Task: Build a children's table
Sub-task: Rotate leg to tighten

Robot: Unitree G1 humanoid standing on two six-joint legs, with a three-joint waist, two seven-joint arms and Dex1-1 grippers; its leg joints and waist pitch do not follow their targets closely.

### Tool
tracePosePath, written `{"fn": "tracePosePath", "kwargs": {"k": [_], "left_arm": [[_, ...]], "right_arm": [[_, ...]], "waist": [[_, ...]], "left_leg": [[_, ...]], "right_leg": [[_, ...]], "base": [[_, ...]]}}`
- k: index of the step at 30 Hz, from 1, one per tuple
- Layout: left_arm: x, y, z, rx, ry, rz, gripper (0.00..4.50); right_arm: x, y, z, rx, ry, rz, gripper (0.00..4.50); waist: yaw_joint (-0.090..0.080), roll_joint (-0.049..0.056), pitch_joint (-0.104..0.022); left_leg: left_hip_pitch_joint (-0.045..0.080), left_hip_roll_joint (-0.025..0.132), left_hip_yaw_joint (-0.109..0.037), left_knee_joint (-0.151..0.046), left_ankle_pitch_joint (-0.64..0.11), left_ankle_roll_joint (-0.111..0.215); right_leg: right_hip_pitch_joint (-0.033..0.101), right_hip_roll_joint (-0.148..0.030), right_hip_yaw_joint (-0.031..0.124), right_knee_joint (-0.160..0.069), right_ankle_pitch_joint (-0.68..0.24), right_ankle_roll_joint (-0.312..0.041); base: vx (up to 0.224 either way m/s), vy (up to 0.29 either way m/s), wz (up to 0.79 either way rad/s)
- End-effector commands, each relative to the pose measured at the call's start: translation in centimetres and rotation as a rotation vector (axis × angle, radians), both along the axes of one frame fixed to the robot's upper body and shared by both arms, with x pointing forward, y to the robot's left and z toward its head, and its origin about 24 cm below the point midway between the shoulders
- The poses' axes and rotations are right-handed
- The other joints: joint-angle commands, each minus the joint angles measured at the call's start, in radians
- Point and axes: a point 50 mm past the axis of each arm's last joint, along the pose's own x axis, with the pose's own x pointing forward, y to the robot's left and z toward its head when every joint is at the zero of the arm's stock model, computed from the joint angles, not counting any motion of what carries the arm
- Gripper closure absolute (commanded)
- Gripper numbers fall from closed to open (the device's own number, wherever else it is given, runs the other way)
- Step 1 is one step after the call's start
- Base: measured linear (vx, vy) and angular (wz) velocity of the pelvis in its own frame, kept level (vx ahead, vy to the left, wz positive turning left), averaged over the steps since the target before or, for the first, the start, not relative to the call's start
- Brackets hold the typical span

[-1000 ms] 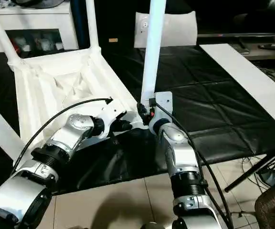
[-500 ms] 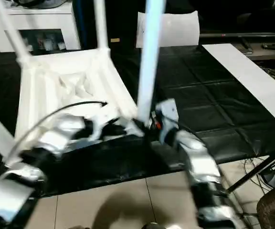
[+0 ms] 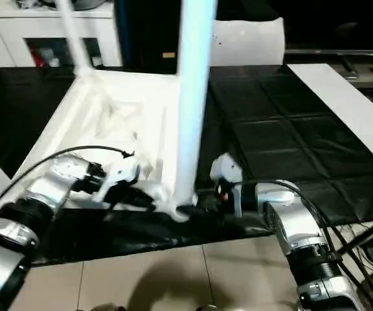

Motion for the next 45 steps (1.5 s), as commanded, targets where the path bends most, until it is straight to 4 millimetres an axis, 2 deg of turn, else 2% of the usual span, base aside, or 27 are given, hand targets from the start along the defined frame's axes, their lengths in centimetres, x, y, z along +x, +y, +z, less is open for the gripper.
{"fn": "tracePosePath", "kwargs": {"k": [1, 2, 7, 10, 12, 13, 22, 25, 26, 27, 30, 31, 32, 34, 35, 36, 37, 38, 39, 41, 42, 43, 44, 45], "left_arm": [[-0.4, -0.6, 0.1, 0.050, 0.024, -0.115, 4.50], [-0.4, -0.5, 0.3, 0.054, 0.027, -0.134, 4.50], [-0.5, -0.5, 0.4, 0.057, 0.035, -0.165, 4.50], [-0.5, -0.6, 0.5, 0.057, 0.036, -0.172, 4.50], [-0.5, -0.6, 0.5, 0.057, 0.036, -0.175, 4.50], [-0.5, -0.6, 0.5, 0.058, 0.036, -0.177, 4.50], [-0.4, -0.5, 0.6, 0.049, 0.034, -0.155, 4.50], [-0.1, -0.6, 0.5, 0.039, 0.026, -0.098, 4.50], [0.5, -1.0, 0.5, 0.022, 0.002, -0.001, 4.50], [0.8, -1.3, 0.4, 0.011, -0.006, 0.045, 4.50], [1.3, -2.2, 0.6, -0.045, -0.015, 0.138, 4.50], [1.7, -3.5, 0.8, -0.109, -0.022, 0.229, 4.50], [2.0, -4.3, 0.9, -0.143, -0.023, 0.285, 4.50], [2.2, -5.5, 1.0, -0.186, -0.025, 0.357, 4.50], [2.3, -5.9, 1.0, -0.195, -0.026, 0.380, 4.50], [2.4, -6.5, 1.0, -0.208, -0.032, 0.421, 4.50], [2.5, -6.8, 1.0, -0.214, -0.036, 0.443, 4.50], [2.7, -7.5, 1.0, -0.226, -0.049, 0.493, 4.50], [2.7, -7.8, 1.0, -0.229, -0.054, 0.512, 4.50], [2.8, -8.6, 1.0, -0.241, -0.067, 0.561, 4.50], [2.8, -9.0, 1.0, -0.239, -0.077, 0.574, 4.50], [2.7, -9.3, 1.0, -0.235, -0.085, 0.589, 4.50], [2.7, -9.4, 1.0, -0.229, -0.091, 0.591, 4.50], [2.6, -9.3, 1.0, -0.218, -0.098, 0.580, 4.50]], "right_arm": [[0.2, -0.1, 0.4, 0.003, 0.005, 0.036, 1.18], [0.3, 0.0, 0.5, 0.005, 0.012, 0.049, 1.35], [0.4, 0.3, 0.5, 0.013, 0.016, 0.066, 1.62], [0.5, 0.4, 0.6, 0.020, 0.021, 0.074, 2.00], [0.5, 0.5, 0.6, 0.028, 0.025, 0.082, 2.09], [0.5, 0.6, 0.6, 0.035, 0.030, 0.088, 2.31], [-0.1, 1.0, 0.5, 0.080, 0.066, 0.107, 2.55], [-0.2, 1.2, 0.6, 0.112, 0.073, 0.078, 2.57], [-0.1, 1.6, 0.4, 0.129, 0.065, 0.000, 2.57], [-0.1, 1.8, 0.2, 0.132, 0.064, -0.041, 2.57], [0.3, 2.4, -0.4, 0.122, 0.051, -0.157, 2.57], [0.6, 3.3, -1.1, 0.113, 0.038, -0.280, 2.57], [0.8, 3.9, -1.4, 0.117, 0.046, -0.356, 2.57], [1.3, 4.9, -1.7, 0.129, 0.057, -0.466, 2.59], [1.4, 5.2, -1.7, 0.129, 0.056, -0.495, 2.59], [1.7, 5.8, -1.7, 0.128, 0.053, -0.544, 2.59], [1.9, 6.1, -1.7, 0.127, 0.052, -0.572, 2.59], [2.3, 6.8, -1.7, 0.121, 0.051, -0.643, 2.59], [2.5, 7.1, -1.6, 0.119, 0.051, -0.672, 2.59], [3.0, 7.9, -1.5, 0.112, 0.049, -0.741, 2.59], [3.2, 8.4, -1.2, 0.115, 0.037, -0.765, 2.59], [3.3, 8.7, -1.1, 0.116, 0.029, -0.787, 2.59], [3.4, 9.0, -0.9, 0.140, 0.036, -0.787, 2.03], [3.3, 9.1, -0.7, 0.164, 0.041, -0.781, 2.03]], "waist": [[0.001, 0.002, -0.063], [0.002, 0.002, -0.062], [0.008, 0.001, -0.062], [0.011, 0.000, -0.063], [0.012, 0.001, -0.063], [0.012, 0.001, -0.062], [0.014, -0.001, -0.062], [0.017, 0.000, -0.061], [0.017, 0.004, -0.062], [0.018, 0.002, -0.059], [0.009, -0.002, -0.054], [0.004, -0.001, -0.052], [-0.004, -0.003, -0.053], [-0.026, -0.005, -0.052], [-0.033, -0.004, -0.053], [-0.042, -0.005, -0.054], [-0.045, -0.003, -0.056], [-0.057, -0.005, -0.054], [-0.061, -0.006, -0.055], [-0.061, -0.002, -0.056], [-0.061, -0.004, -0.057], [-0.062, -0.001, -0.058], [-0.063, -0.003, -0.061], [-0.060, -0.002, -0.062]], "left_leg": [[0.015, 0.040, 0.000, -0.065, -0.271, 0.043], [0.015, 0.040, 0.000, -0.066, -0.270, 0.042], [0.014, 0.040, 0.001, -0.065, -0.263, 0.041], [0.013, 0.039, 0.000, -0.065, -0.260, 0.038], [0.014, 0.040, 0.000, -0.065, -0.257, 0.038], [0.014, 0.040, 0.000, -0.065, -0.258, 0.038], [0.013, 0.039, 0.001, -0.065, -0.248, 0.038], [0.016, 0.040, 0.002, -0.066, -0.252, 0.036], [0.016, 0.040, 0.001, -0.066, -0.256, 0.032], [0.018, 0.041, 0.001, -0.068, -0.271, 0.022], [0.019, 0.034, -0.006, -0.071, -0.334, -0.003], [0.019, 0.035, -0.008, -0.072, -0.354, -0.013], [0.021, 0.032, -0.012, -0.072, -0.367, -0.027], [0.012, 0.027, -0.019, -0.074, -0.380, -0.036], [0.014, 0.027, -0.019, -0.073, -0.387, -0.034], [0.011, 0.025, -0.020, -0.070, -0.389, -0.023], [0.012, 0.025, -0.018, -0.069, -0.384, -0.017], [0.013, 0.022, -0.016, -0.068, -0.384, -0.004], [0.012, 0.021, -0.015, -0.067, -0.381, -0.001], [0.012, 0.021, -0.014, -0.067, -0.361, 0.010], [0.011, 0.023, -0.013, -0.068, -0.349, 0.014], [0.007, 0.024, -0.014, -0.071, -0.338, 0.013], [0.008, 0.026, -0.012, -0.071, -0.327, 0.016], [0.009, 0.026, -0.011, -0.070, -0.318, 0.020]], "right_leg": [[0.049, -0.049, 0.038, -0.065, -0.260, -0.247], [0.048, -0.049, 0.039, -0.064, -0.254, -0.250], [0.050, -0.049, 0.039, -0.061, -0.234, -0.256], [0.051, -0.050, 0.038, -0.061, -0.245, -0.251], [0.050, -0.049, 0.038, -0.061, -0.243, -0.250], [0.050, -0.049, 0.038, -0.062, -0.244, -0.249], [0.051, -0.049, 0.039, -0.061, -0.247, -0.245], [0.049, -0.049, 0.039, -0.063, -0.256, -0.242], [0.048, -0.049, 0.039, -0.063, -0.263, -0.241], [0.044, -0.050, 0.041, -0.066, -0.283, -0.232], [0.041, -0.054, 0.039, -0.083, -0.442, -0.182], [0.037, -0.055, 0.038, -0.087, -0.483, -0.165], [0.033, -0.054, 0.035, -0.088, -0.515, -0.152], [0.037, -0.052, 0.028, -0.093, -0.562, -0.126], [0.035, -0.052, 0.027, -0.097, -0.573, -0.121], [0.036, -0.052, 0.027, -0.101, -0.576, -0.114], [0.035, -0.051, 0.028, -0.102, -0.563, -0.117], [0.029, -0.048, 0.028, -0.104, -0.545, -0.127], [0.029, -0.047, 0.028, -0.103, -0.543, -0.128], [0.030, -0.047, 0.030, -0.105, -0.533, -0.128], [0.031, -0.046, 0.032, -0.103, -0.507, -0.132], [0.034, -0.045, 0.032, -0.098, -0.477, -0.139], [0.035, -0.045, 0.034, -0.095, -0.434, -0.149], [0.036, -0.045, 0.035, -0.092, -0.411, -0.156]], "base": [[0.000, 0.000, 0.00], [0.000, 0.000, 0.00], [0.000, 0.000, 0.00], [0.000, 0.000, 0.00], [0.000, 0.000, 0.00], [0.000, 0.000, 0.00], [0.000, 0.000, 0.00], [0.000, 0.000, 0.00], [0.000, 0.000, 0.00], [0.000, 0.000, 0.00], [0.000, 0.000, 0.00], [0.000, 0.000, 0.00], [0.000, 0.000, 0.00], [0.000, 0.000, 0.00], [0.000, 0.000, 0.00], [0.000, 0.000, 0.00], [0.000, 0.000, 0.00], [0.000, 0.000, 0.00], [0.000, 0.000, 0.00], [0.000, 0.000, 0.00], [0.000, 0.000, 0.00], [0.000, 0.000, 0.00], [0.000, 0.000, 0.00], [0.000, 0.000, 0.00]]}}
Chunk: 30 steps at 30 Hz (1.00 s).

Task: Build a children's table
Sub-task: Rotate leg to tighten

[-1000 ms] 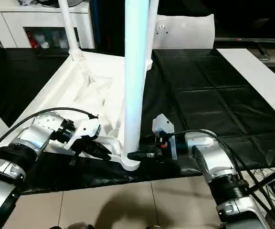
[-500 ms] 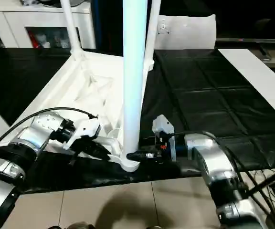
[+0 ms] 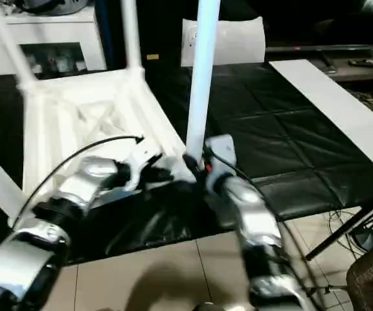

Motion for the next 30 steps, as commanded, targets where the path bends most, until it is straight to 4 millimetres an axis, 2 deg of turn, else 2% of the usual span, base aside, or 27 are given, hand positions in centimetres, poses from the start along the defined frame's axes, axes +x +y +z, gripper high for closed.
{"fn": "tracePosePath", "kwargs": {"k": [1, 4, 7, 9, 10, 12, 13, 14, 16, 18, 20, 21, 25, 29, 30], "left_arm": [[-0.3, -3.5, 1.7, -0.094, -0.062, -0.066, 4.50], [-0.4, -2.8, 1.4, -0.062, -0.062, -0.088, 4.50], [-0.6, -1.9, 1.1, -0.032, -0.057, -0.117, 4.50], [-0.8, -0.6, 0.9, 0.012, -0.070, -0.176, 4.50], [-0.9, -0.2, 0.8, 0.034, -0.075, -0.207, 4.50], [-1.1, 0.7, 0.8, 0.065, -0.074, -0.249, 4.50], [-1.1, 0.8, 0.8, 0.068, -0.073, -0.254, 4.50], [-1.1, 1.0, 0.7, 0.073, -0.071, -0.262, 4.50], [-1.4, 1.8, 0.8, 0.081, -0.061, -0.330, 4.50], [-1.8, 2.3, 0.9, 0.082, -0.052, -0.404, 4.50], [-2.1, 2.7, 0.8, 0.098, -0.032, -0.459, 4.50], [-2.4, 3.2, 0.8, 0.115, -0.022, -0.515, 4.50], [-2.5, 3.9, 0.8, 0.130, 0.002, -0.568, 4.50], [-2.6, 4.7, 0.9, 0.161, 0.020, -0.631, 4.50], [-2.8, 4.9, 1.0, 0.177, 0.035, -0.679, 4.50]], "right_arm": [[-0.8, 4.6, 0.4, 0.079, 0.006, 0.181, 1.89], [-1.0, 4.0, 0.4, 0.064, -0.011, 0.191, 1.60], [-1.3, 3.1, 0.2, 0.052, -0.023, 0.197, 1.38], [-1.5, 1.4, 0.3, 0.044, -0.044, 0.211, 1.19], [-1.6, 0.7, 0.3, 0.039, -0.050, 0.222, 1.13], [-1.8, -0.6, 0.3, 0.028, -0.060, 0.246, 0.97], [-1.8, -0.8, 0.3, 0.025, -0.063, 0.255, 0.84], [-2.0, -1.2, 0.3, 0.019, -0.068, 0.273, 0.76], [-2.6, -2.5, 0.5, -0.022, -0.089, 0.385, 0.68], [-2.8, -3.4, 0.7, -0.051, -0.095, 0.441, 0.38], [-2.8, -4.0, 1.0, -0.067, -0.099, 0.485, 0.31], [-2.9, -4.4, 1.2, -0.072, -0.101, 0.530, 0.14], [-3.1, -4.9, 1.8, -0.075, -0.102, 0.641, 0.14], [-3.5, -5.3, 2.2, -0.070, -0.092, 0.767, 0.14], [-3.9, -5.2, 2.2, -0.068, -0.067, 0.850, 0.14]], "waist": [[0.004, -0.006, -0.062], [0.007, -0.006, -0.064], [0.010, -0.006, -0.065], [0.011, -0.006, -0.064], [0.012, -0.002, -0.064], [0.011, -0.003, -0.065], [0.011, -0.001, -0.064], [0.013, -0.003, -0.063], [0.016, -0.001, -0.062], [0.023, -0.001, -0.061], [0.028, -0.002, -0.062], [0.032, -0.002, -0.061], [0.042, -0.002, -0.064], [0.056, -0.005, -0.064], [0.059, -0.010, -0.065]], "left_leg": [[0.006, 0.029, -0.008, -0.070, -0.286, 0.033], [0.005, 0.028, -0.003, -0.065, -0.212, 0.060], [0.002, 0.028, -0.001, -0.064, -0.182, 0.078], [0.003, 0.028, -0.001, -0.064, -0.186, 0.080], [0.002, 0.029, -0.002, -0.065, -0.192, 0.080], [0.003, 0.031, -0.002, -0.065, -0.195, 0.083], [0.006, 0.033, -0.002, -0.065, -0.200, 0.082], [0.006, 0.032, -0.003, -0.065, -0.203, 0.079], [0.009, 0.032, -0.001, -0.066, -0.229, 0.071], [0.010, 0.034, -0.001, -0.066, -0.244, 0.069], [0.011, 0.035, -0.001, -0.066, -0.240, 0.067], [0.013, 0.036, 0.000, -0.066, -0.240, 0.066], [0.014, 0.038, 0.001, -0.064, -0.217, 0.072], [0.013, 0.039, 0.003, -0.062, -0.202, 0.081], [0.012, 0.040, 0.005, -0.061, -0.199, 0.084]], "right_leg": [[0.041, -0.045, 0.036, -0.079, -0.345, -0.173], [0.048, -0.044, 0.037, -0.067, -0.214, -0.212], [0.054, -0.045, 0.037, -0.062, -0.181, -0.223], [0.055, -0.045, 0.037, -0.064, -0.189, -0.224], [0.057, -0.046, 0.036, -0.065, -0.190, -0.222], [0.058, -0.044, 0.037, -0.062, -0.173, -0.228], [0.055, -0.044, 0.037, -0.061, -0.170, -0.237], [0.057, -0.044, 0.036, -0.062, -0.175, -0.236], [0.055, -0.046, 0.036, -0.066, -0.217, -0.236], [0.055, -0.045, 0.038, -0.068, -0.231, -0.228], [0.053, -0.047, 0.038, -0.065, -0.224, -0.229], [0.051, -0.047, 0.039, -0.064, -0.221, -0.235], [0.054, -0.047, 0.038, -0.055, -0.169, -0.255], [0.057, -0.047, 0.036, -0.052, -0.160, -0.261], [0.057, -0.047, 0.036, -0.051, -0.161, -0.259]], "base": [[0.000, 0.000, 0.00], [0.000, 0.000, 0.00], [0.000, 0.000, 0.00], [0.000, 0.000, 0.00], [0.000, 0.000, 0.00], [0.000, 0.000, 0.00], [0.000, 0.000, 0.00], [0.000, 0.000, 0.00], [0.000, 0.000, 0.00], [0.000, 0.000, 0.00], [0.000, 0.000, 0.00], [0.000, 0.000, 0.00], [0.000, 0.000, 0.00], [0.000, 0.000, 0.00], [0.000, 0.000, 0.00]]}}
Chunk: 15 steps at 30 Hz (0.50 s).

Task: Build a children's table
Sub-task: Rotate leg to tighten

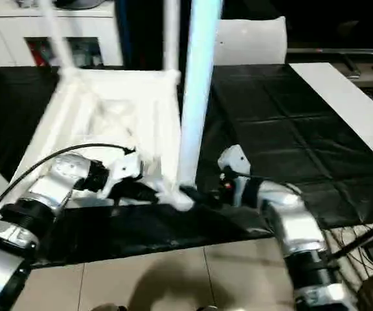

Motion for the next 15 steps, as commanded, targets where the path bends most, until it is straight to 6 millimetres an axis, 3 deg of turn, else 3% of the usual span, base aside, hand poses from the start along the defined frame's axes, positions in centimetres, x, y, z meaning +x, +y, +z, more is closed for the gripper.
{"fn": "tracePosePath", "kwargs": {"k": [1, 5, 11, 12, 15], "left_arm": [[-0.5, -0.5, 0.1, 0.063, 0.021, -0.136, 4.50], [-0.6, -0.5, 0.1, 0.085, 0.028, -0.193, 4.50], [-0.7, -0.9, 0.3, 0.085, 0.035, -0.244, 4.50], [-0.7, -1.0, 0.4, 0.084, 0.037, -0.254, 4.50], [-0.7, -1.1, 0.4, 0.087, 0.037, -0.267, 4.50]], "right_arm": [[-0.2, 0.3, 0.6, -0.015, -0.008, 0.105, 0.14], [-0.4, 0.5, 0.4, -0.027, 0.022, 0.178, 0.50], [-0.4, 1.2, 0.6, -0.012, 0.038, 0.237, 0.96], [-0.3, 1.4, 0.7, -0.009, 0.042, 0.251, 1.26], [-0.3, 1.6, 0.6, -0.011, 0.046, 0.273, 1.37]], "waist": [[0.003, -0.005, -0.065], [0.007, -0.010, -0.065], [0.018, -0.009, -0.064], [0.023, -0.008, -0.065], [0.027, -0.009, -0.065]], "left_leg": [[0.013, 0.039, 0.003, -0.055, -0.192, 0.083], [0.014, 0.040, 0.003, -0.055, -0.198, 0.073], [0.017, 0.042, 0.003, -0.056, -0.208, 0.057], [0.018, 0.042, 0.004, -0.056, -0.206, 0.056], [0.017, 0.043, 0.003, -0.056, -0.203, 0.051]], "right_leg": [[0.056, -0.048, 0.037, -0.048, -0.168, -0.253], [0.053, -0.050, 0.037, -0.049, -0.193, -0.251], [0.050, -0.051, 0.039, -0.048, -0.212, -0.245], [0.049, -0.051, 0.040, -0.048, -0.211, -0.245], [0.050, -0.050, 0.039, -0.045, -0.195, -0.247]], "base": [[0.000, 0.000, 0.00], [0.000, 0.000, 0.00], [0.000, 0.000, 0.00], [0.000, 0.000, 0.00], [0.000, 0.000, 0.00]]}}
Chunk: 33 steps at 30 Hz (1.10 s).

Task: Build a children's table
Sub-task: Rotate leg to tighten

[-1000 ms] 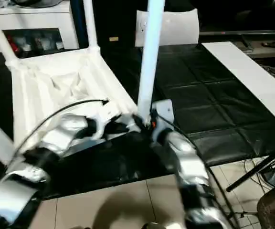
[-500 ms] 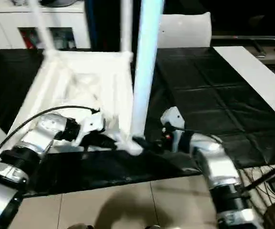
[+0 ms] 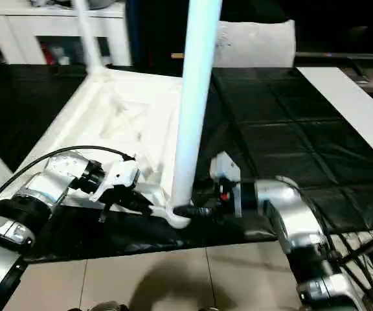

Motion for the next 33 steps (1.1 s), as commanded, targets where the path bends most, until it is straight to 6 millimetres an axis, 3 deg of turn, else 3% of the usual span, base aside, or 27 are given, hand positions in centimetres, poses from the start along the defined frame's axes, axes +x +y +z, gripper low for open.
{"fn": "tracePosePath", "kwargs": {"k": [1, 11, 20, 24, 26, 28, 30, 32, 33], "left_arm": [[-0.2, -1.0, 0.2, 0.040, 0.003, -0.103, 4.50], [-0.3, -1.1, 0.2, 0.036, 0.015, -0.113, 4.50], [0.1, -1.1, -0.1, 0.007, 0.026, 0.003, 4.50], [1.1, -2.6, 0.3, -0.120, 0.046, 0.204, 4.50], [1.4, -4.0, 0.3, -0.171, 0.041, 0.295, 4.50], [1.7, -4.7, 0.2, -0.195, 0.031, 0.351, 4.50], [1.9, -5.6, 0.3, -0.218, 0.025, 0.407, 4.50], [2.2, -6.4, 0.3, -0.236, 0.009, 0.472, 4.50], [2.5, -7.0, 0.4, -0.249, -0.001, 0.529, 4.50]], "right_arm": [[0.0, -0.1, -0.1, -0.004, 0.019, 0.018, 1.56], [-0.3, 0.0, -0.2, -0.005, 0.065, 0.066, 2.42], [-1.0, 0.6, -0.5, 0.040, 0.105, 0.049, 2.56], [-1.0, 2.1, -1.5, 0.064, 0.134, -0.142, 2.56], [-0.4, 3.5, -2.2, 0.051, 0.118, -0.293, 2.56], [0.0, 4.3, -2.4, 0.055, 0.126, -0.368, 2.56], [0.4, 5.3, -2.4, 0.070, 0.129, -0.421, 2.56], [1.0, 6.4, -2.2, 0.092, 0.138, -0.491, 2.57], [1.5, 7.4, -2.0, 0.102, 0.142, -0.556, 2.57]], "waist": [[-0.007, -0.004, -0.066], [-0.006, -0.003, -0.064], [-0.003, -0.003, -0.060], [-0.009, 0.003, -0.052], [-0.023, 0.001, -0.049], [-0.046, -0.001, -0.045], [-0.065, -0.001, -0.045], [-0.079, 0.001, -0.046], [-0.085, -0.002, -0.047]], "left_leg": [[0.017, 0.041, 0.002, -0.061, -0.203, 0.051], [0.017, 0.041, 0.001, -0.061, -0.208, 0.048], [0.019, 0.041, 0.001, -0.064, -0.223, 0.039], [0.020, 0.037, -0.004, -0.072, -0.296, 0.010], [0.020, 0.033, -0.010, -0.074, -0.341, -0.014], [0.022, 0.026, -0.019, -0.073, -0.396, -0.032], [0.022, 0.023, -0.024, -0.071, -0.420, -0.025], [0.011, 0.023, -0.027, -0.075, -0.411, -0.018], [0.016, 0.023, -0.026, -0.073, -0.425, -0.015]], "right_leg": [[0.050, -0.050, 0.039, -0.050, -0.193, -0.248], [0.049, -0.050, 0.038, -0.052, -0.211, -0.242], [0.049, -0.050, 0.039, -0.057, -0.241, -0.231], [0.044, -0.053, 0.039, -0.071, -0.370, -0.197], [0.040, -0.054, 0.036, -0.082, -0.462, -0.163], [0.033, -0.054, 0.026, -0.098, -0.597, -0.108], [0.032, -0.053, 0.019, -0.109, -0.646, -0.085], [0.038, -0.052, 0.017, -0.109, -0.624, -0.082], [0.030, -0.050, 0.017, -0.113, -0.616, -0.087]], "base": [[0.000, 0.000, 0.00], [0.000, 0.000, 0.00], [0.000, 0.000, 0.00], [0.000, 0.000, 0.00], [-0.027, 0.002, -0.03], [0.000, 0.000, 0.00], [0.000, 0.000, 0.00], [0.000, 0.000, 0.00], [0.000, 0.000, 0.00]]}}
